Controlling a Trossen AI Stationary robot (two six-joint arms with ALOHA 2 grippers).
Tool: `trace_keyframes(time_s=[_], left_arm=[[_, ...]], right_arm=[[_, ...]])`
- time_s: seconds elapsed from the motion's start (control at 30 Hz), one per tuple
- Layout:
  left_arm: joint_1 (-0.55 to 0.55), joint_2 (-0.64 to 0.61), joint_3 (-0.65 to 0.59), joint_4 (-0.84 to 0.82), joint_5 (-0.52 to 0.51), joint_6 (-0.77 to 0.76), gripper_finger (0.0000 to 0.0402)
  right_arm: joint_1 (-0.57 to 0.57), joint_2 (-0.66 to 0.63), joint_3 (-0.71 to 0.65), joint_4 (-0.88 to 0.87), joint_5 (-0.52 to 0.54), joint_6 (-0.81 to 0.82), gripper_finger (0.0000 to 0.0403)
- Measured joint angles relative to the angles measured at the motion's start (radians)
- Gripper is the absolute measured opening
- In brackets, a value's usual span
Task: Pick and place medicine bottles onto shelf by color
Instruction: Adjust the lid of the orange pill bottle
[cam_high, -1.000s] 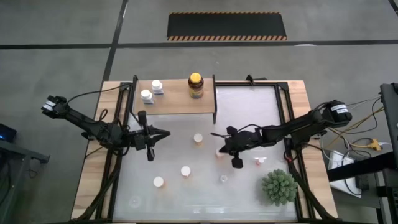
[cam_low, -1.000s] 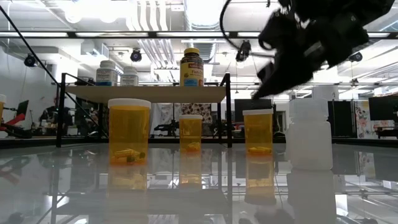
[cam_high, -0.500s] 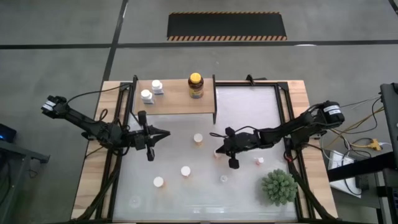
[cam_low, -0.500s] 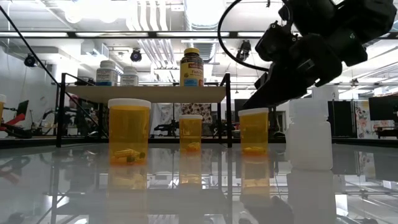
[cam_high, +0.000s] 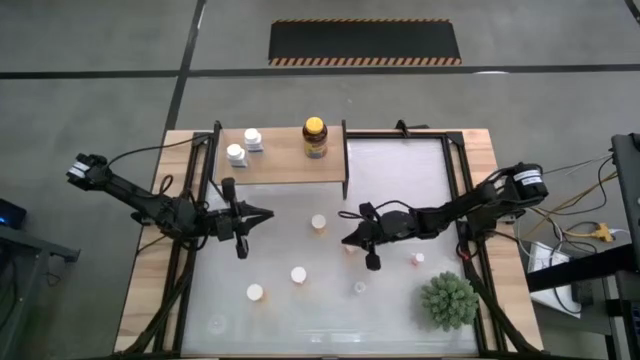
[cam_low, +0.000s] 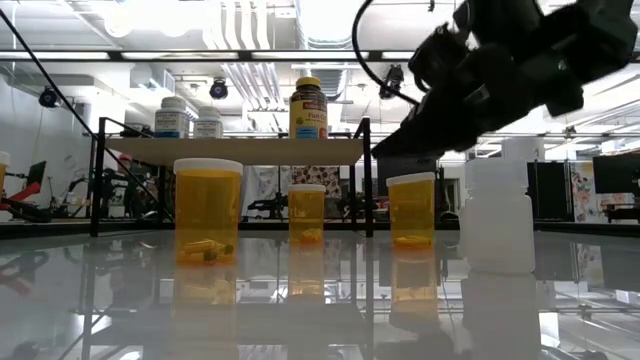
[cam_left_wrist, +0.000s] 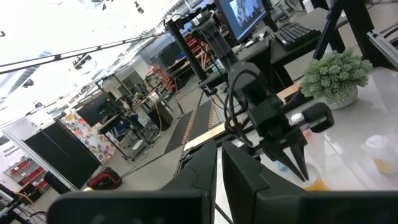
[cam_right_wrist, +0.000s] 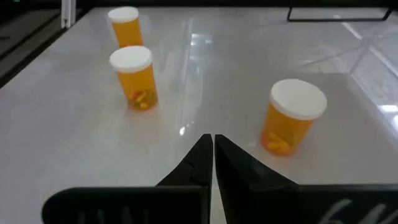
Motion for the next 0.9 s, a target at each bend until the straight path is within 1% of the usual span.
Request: trace_keyframes(time_s=[0.27,0.53,0.8,0.9], left_arm=[[0.000,0.000,0.000,0.001,0.000,0.000,0.0008],[0.000,0.000,0.000,0.003,0.000,0.000,0.0008],[0.000,0.000,0.000,0.007,0.000,0.001,0.0008],[0.000,0.000,0.000,0.008,0.000,0.000,0.0008]], right_arm=[[-0.002,0.108,-0.035,0.143,-0.009,0.033,0.0008],[-0.010,0.208,-0.036,0.212,-0.033,0.051,0.0008],[-0.011,0.267,-0.038,0.270,-0.036,0.032,0.0008],[-0.011,0.268,-0.038,0.296,-0.036,0.032,0.0008]])
